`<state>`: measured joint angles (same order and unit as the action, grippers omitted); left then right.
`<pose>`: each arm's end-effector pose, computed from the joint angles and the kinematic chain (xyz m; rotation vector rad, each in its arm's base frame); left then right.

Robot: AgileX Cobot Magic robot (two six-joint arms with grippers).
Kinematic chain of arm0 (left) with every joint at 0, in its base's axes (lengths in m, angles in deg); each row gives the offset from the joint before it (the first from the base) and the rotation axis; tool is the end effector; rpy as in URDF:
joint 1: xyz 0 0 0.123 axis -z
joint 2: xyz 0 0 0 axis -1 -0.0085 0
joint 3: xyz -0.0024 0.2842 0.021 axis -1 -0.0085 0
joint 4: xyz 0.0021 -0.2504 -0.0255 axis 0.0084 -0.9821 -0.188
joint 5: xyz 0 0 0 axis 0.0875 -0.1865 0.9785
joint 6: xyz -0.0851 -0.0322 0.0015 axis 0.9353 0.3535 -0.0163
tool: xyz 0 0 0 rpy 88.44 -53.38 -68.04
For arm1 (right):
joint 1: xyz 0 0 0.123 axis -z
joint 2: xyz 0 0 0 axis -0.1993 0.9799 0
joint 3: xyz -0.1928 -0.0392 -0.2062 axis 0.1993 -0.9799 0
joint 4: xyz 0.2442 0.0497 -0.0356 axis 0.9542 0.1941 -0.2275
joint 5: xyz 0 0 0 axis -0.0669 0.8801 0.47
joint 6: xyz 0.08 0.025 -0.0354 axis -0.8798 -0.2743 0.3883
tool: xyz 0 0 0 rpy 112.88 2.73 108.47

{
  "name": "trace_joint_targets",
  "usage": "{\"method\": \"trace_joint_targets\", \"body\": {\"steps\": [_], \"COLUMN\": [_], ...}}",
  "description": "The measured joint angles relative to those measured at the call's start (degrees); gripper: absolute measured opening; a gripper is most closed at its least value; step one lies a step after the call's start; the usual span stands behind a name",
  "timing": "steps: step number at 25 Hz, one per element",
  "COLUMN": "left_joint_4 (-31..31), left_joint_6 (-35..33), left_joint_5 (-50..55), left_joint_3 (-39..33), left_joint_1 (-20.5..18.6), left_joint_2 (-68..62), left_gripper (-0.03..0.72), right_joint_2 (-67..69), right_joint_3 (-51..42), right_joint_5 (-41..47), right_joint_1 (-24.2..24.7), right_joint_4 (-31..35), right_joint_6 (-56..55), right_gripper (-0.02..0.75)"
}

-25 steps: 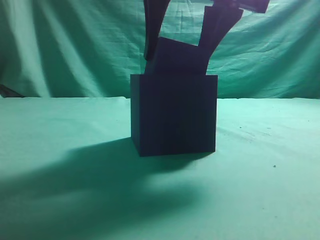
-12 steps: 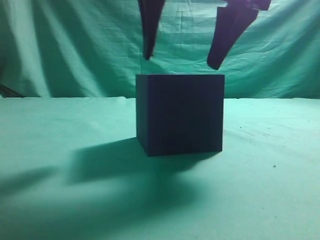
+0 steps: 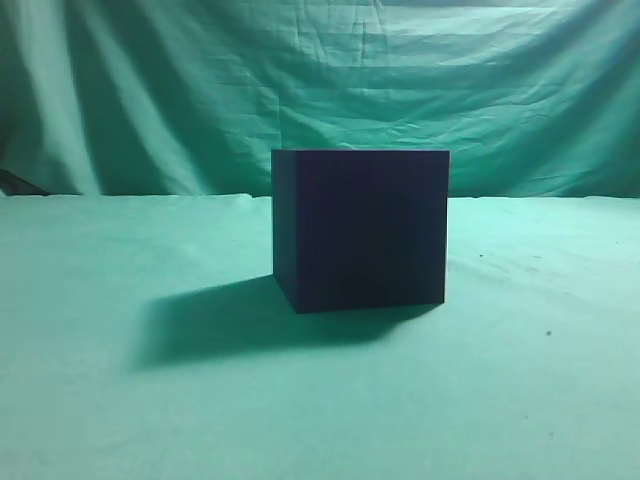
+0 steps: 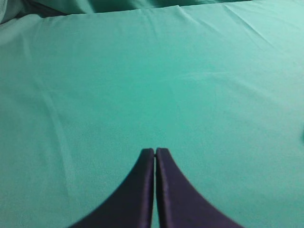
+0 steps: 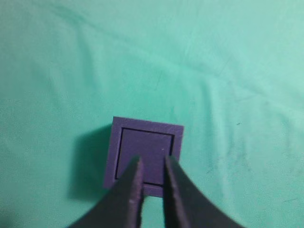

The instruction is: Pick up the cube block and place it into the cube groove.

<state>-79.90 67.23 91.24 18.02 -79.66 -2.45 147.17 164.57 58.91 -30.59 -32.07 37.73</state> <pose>0.0521 -0.0061 0.1736 0.1824 1.8426 -0.0554 0.2549 0.2238 0.3606 -0.5672 2.6809 0.2295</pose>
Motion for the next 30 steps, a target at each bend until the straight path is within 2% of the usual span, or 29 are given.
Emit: {"method": "trace_joint_targets", "body": {"steps": [3, 8, 17, 25, 30], "left_joint_4": [0.0, 0.0, 0.0, 0.0, 0.0], "left_joint_6": [0.0, 0.0, 0.0, 0.0, 0.0], "left_joint_5": [0.0, 0.0, 0.0, 0.0, 0.0], "left_joint_3": [0.0, 0.0, 0.0, 0.0, 0.0], "left_joint_1": [0.0, 0.0, 0.0, 0.0, 0.0], "left_joint_2": [0.0, 0.0, 0.0, 0.0, 0.0], "left_gripper": [0.0, 0.0, 0.0, 0.0, 0.0], "right_joint_2": [-4.3, -14.9, -37.4, -56.6, -65.6], "right_joint_3": [0.4, -3.4, -23.2, -38.6, -41.9], "right_joint_5": [1.2, 1.5, 2.0, -6.4, -9.2], "right_joint_1": [0.0, 0.0, 0.0, 0.0, 0.0], "right_joint_4": [-0.9, -0.7, -2.1, 1.1, 4.9], "right_joint_6": [0.9, 1.0, 1.9, 7.9, 9.5], "right_gripper": [0.0, 0.0, 0.0, 0.0, 0.0]}}
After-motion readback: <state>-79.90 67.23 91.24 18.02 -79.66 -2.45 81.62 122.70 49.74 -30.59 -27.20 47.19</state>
